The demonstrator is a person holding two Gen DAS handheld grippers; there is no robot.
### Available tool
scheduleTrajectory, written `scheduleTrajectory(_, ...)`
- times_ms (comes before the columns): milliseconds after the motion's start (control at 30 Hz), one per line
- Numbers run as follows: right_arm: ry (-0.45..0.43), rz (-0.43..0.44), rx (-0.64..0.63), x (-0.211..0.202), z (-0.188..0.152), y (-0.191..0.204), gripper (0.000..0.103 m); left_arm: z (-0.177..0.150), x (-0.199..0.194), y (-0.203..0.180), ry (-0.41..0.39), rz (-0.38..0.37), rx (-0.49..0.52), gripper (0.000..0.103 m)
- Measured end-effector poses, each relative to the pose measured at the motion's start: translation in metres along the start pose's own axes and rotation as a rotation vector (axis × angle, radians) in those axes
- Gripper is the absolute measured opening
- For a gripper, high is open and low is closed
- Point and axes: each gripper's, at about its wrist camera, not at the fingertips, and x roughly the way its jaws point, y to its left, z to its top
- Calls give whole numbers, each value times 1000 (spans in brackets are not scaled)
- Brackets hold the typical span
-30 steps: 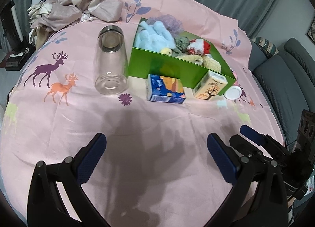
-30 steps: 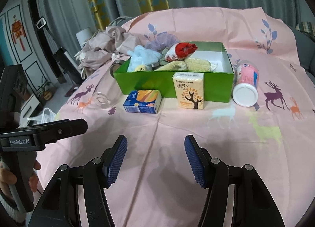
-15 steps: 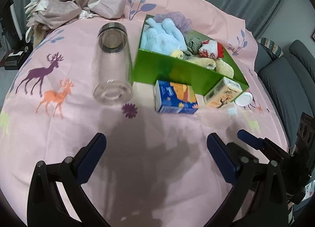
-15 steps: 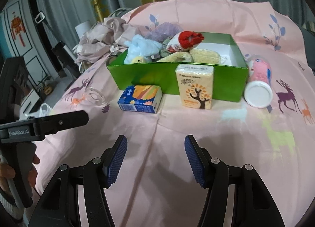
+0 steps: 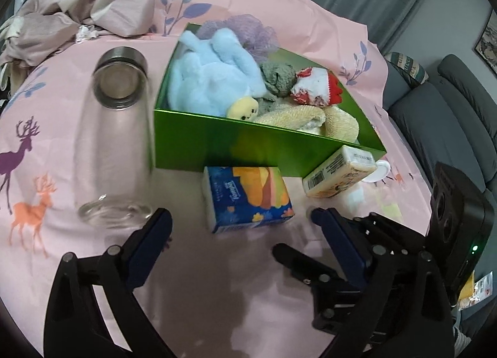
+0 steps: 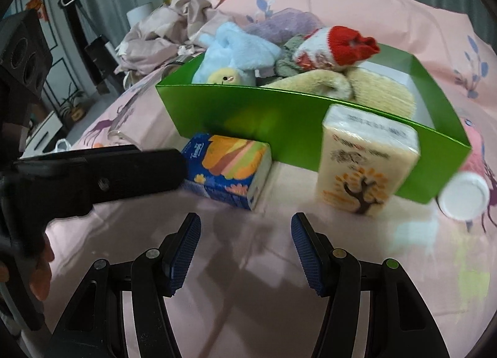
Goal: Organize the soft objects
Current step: 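Grasp the blue Tempo tissue pack with the right gripper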
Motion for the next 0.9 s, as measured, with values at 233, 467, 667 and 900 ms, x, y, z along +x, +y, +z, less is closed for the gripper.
scheduleTrajectory(233,5,22,-45,14,14,3,61,5,19,-4,28,21,34,73)
scheduleTrajectory(467,28,53,-63,27,21,4,61,5,31,-1,64,7,33,47)
scheduleTrajectory(667,14,61,-51,26,23,6,56,6,29,-2,59,12,33,47)
scheduleTrajectory(900,-44,60,-42,7,19,10,55,5,13,-15,29,20,57,47)
